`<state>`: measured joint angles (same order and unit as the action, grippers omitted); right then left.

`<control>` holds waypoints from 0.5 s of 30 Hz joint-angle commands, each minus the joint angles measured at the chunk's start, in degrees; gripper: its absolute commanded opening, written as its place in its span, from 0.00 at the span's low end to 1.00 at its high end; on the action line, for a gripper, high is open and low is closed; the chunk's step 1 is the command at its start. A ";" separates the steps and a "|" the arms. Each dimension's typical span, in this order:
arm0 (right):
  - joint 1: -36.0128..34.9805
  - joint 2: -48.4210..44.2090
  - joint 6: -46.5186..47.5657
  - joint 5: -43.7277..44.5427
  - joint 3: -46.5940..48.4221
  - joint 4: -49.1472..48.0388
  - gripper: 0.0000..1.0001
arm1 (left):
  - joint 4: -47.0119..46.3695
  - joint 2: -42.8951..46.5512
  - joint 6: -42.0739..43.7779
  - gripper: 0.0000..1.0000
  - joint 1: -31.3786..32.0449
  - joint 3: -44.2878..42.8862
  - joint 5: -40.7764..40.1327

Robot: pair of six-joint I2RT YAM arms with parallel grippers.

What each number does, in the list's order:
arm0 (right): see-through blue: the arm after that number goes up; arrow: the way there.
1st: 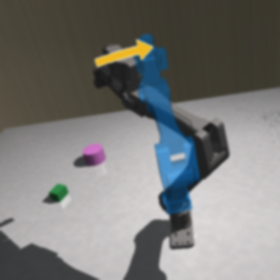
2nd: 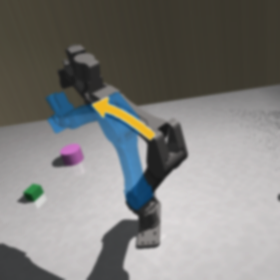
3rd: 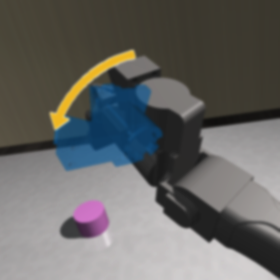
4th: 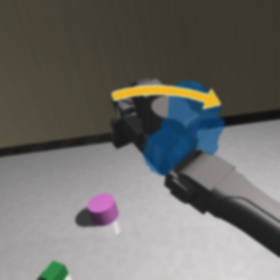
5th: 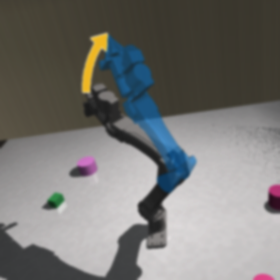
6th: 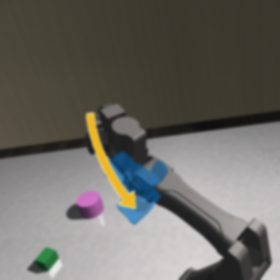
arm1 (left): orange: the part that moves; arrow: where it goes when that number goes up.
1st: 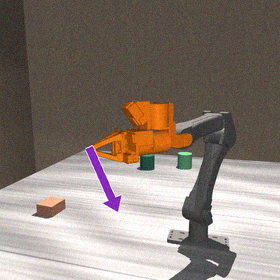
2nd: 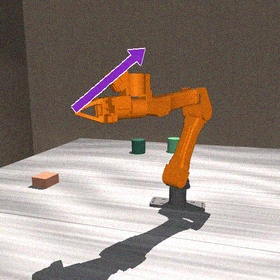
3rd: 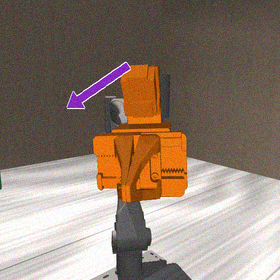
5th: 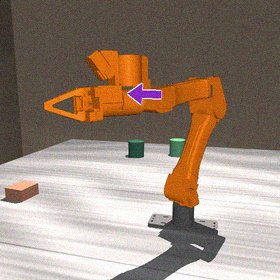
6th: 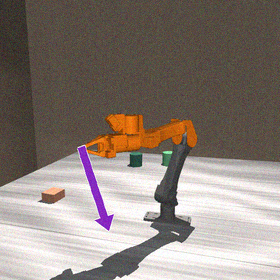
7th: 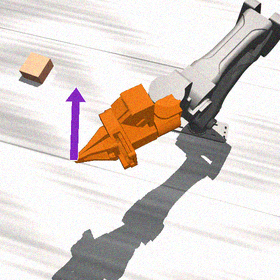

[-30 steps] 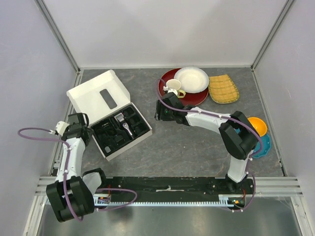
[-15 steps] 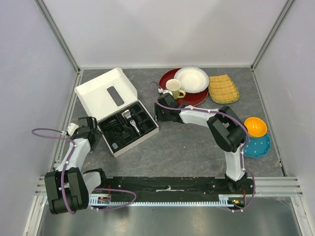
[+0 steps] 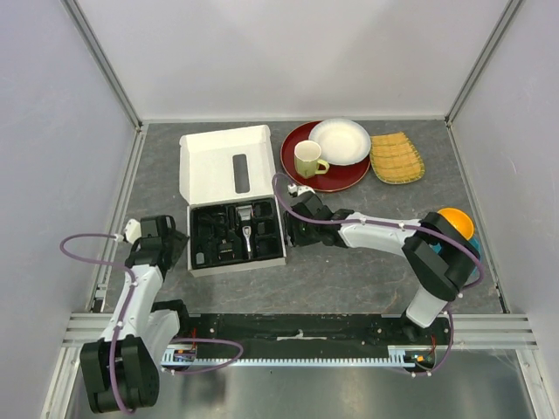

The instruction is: Sort the hair-cutting tools

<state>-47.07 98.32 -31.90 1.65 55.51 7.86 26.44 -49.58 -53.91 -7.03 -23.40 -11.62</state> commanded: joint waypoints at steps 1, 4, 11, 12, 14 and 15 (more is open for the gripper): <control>-0.31 -5.59 -2.55 7.71 1.79 2.32 0.59 | 2.74 -0.95 1.35 0.71 0.61 -4.97 -2.96; 1.89 -7.17 -3.08 11.96 5.83 6.72 0.60 | 5.11 -4.99 1.88 0.72 -0.44 -11.02 -7.45; 8.56 -4.03 -1.68 10.22 16.55 7.96 0.46 | -0.49 -14.47 3.53 0.73 -6.59 -22.03 1.03; 9.01 -2.45 -0.80 9.43 20.39 8.14 0.43 | 0.19 -16.49 3.55 0.73 -7.21 -23.69 1.85; 9.62 2.82 0.17 7.94 24.98 9.62 0.38 | 0.81 -22.91 4.77 0.73 -7.65 -28.88 2.91; 9.71 4.49 1.13 7.76 29.00 9.98 0.36 | 0.72 -25.10 5.21 0.73 -7.91 -30.20 3.44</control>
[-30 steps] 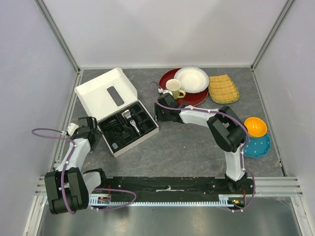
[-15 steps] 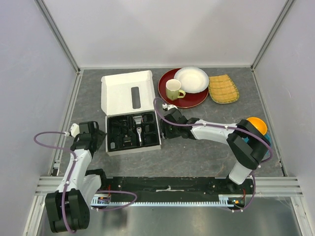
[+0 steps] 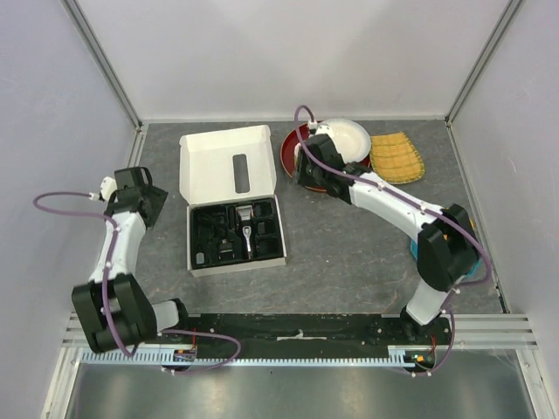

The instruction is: Sort the hair-cutting tools

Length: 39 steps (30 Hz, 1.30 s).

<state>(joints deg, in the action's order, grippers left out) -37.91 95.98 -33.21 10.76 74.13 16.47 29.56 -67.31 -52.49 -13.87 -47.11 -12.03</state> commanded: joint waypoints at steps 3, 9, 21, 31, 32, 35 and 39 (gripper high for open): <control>0.73 12.37 3.24 -1.45 15.76 1.55 0.31 | -2.75 -14.15 5.99 0.73 -2.13 -12.02 5.70; 1.26 19.41 3.68 0.57 20.96 1.81 0.24 | -3.10 -26.46 8.81 0.68 -4.06 -17.83 11.76; 1.44 28.37 8.95 -5.04 24.14 -3.19 0.25 | -14.26 -37.54 11.35 0.61 -3.27 -18.81 26.79; 5.12 30.67 9.66 -18.41 22.03 -15.57 0.26 | -22.17 -40.54 12.77 0.62 -3.27 -21.09 47.85; 5.30 30.06 9.40 -19.02 20.63 -16.11 0.26 | -23.14 -40.01 11.98 0.62 -3.27 -20.31 49.28; 6.18 26.72 7.55 -21.57 17.46 -20.94 0.27 | -28.50 -37.30 8.38 0.63 -3.27 -18.37 53.42; 6.71 23.38 6.41 -23.07 13.68 -24.11 0.27 | -29.30 -34.82 7.40 0.63 -3.27 -18.02 55.71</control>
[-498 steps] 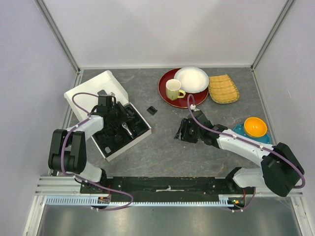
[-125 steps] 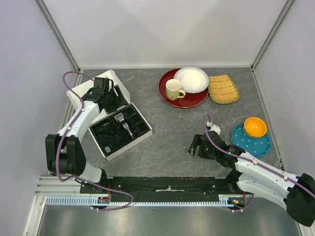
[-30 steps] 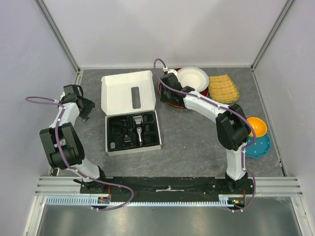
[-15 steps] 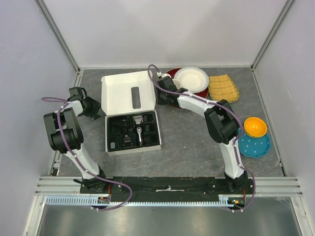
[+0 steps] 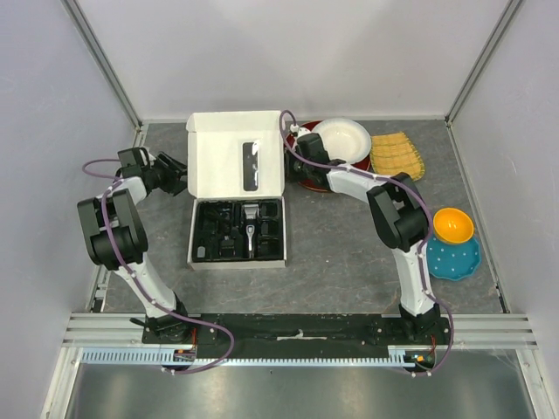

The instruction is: Sort the hair-cutting tools

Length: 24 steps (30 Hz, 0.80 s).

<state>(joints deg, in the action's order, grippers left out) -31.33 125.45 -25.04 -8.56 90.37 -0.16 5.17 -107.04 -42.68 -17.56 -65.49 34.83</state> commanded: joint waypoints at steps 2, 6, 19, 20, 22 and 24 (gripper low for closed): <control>0.31 -7.92 -2.47 -4.62 -4.40 -8.45 0.27 | -4.91 6.22 -2.85 0.63 0.42 0.89 9.38; 0.31 -10.57 -3.53 -6.73 -6.87 -10.20 0.28 | -4.73 8.68 -3.64 0.63 0.34 2.03 6.75; -0.13 -20.76 -6.69 -10.78 -16.00 -13.37 0.29 | 1.24 17.56 -1.36 0.62 0.34 5.28 3.14; -0.31 -22.25 -6.69 -10.69 -16.53 -13.20 0.30 | 2.29 18.09 -0.66 0.63 0.42 5.46 2.79; -0.83 -23.58 -6.52 -10.25 -17.94 -11.97 0.30 | 4.14 19.41 0.13 0.62 0.34 6.08 2.09; -1.62 -25.60 -5.82 -9.03 -18.82 -10.04 0.30 | 6.07 21.08 1.27 0.62 0.42 6.34 1.21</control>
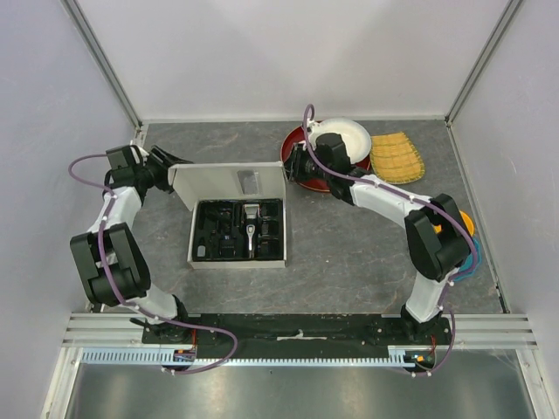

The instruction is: Sort the hair-cutting tools

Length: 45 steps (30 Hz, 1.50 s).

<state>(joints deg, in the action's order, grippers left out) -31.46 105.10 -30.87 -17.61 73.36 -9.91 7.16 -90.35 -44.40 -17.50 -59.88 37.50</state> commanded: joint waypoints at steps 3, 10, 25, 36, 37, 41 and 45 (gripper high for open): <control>-2.63 -8.32 1.51 3.97 -4.27 1.90 0.31 | 5.85 6.40 4.50 0.62 0.36 0.90 -2.68; -4.39 -12.81 4.42 15.40 -5.34 11.74 0.38 | 13.13 9.48 8.27 0.62 0.36 0.29 -13.31; -6.59 -13.43 4.07 14.53 -7.53 17.73 0.40 | 25.10 14.76 10.65 0.59 0.36 1.16 -26.77; -8.26 -13.25 2.92 9.26 -7.71 14.75 0.39 | 24.40 16.17 11.18 0.40 0.80 5.65 -15.97; -8.35 -13.34 3.01 8.91 -7.80 14.57 0.40 | 24.31 16.34 11.44 0.39 0.71 5.74 -15.53; -8.70 -13.34 2.92 8.99 -7.97 14.13 0.39 | 24.13 16.78 11.88 0.33 0.80 6.44 -13.51; -8.70 -13.60 2.92 10.39 -8.50 14.39 0.39 | 24.13 17.13 12.32 0.29 0.80 7.67 -13.77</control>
<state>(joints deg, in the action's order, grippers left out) -39.48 93.45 -27.22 -6.61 65.89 7.66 32.01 -75.07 -34.70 -16.91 -53.36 20.75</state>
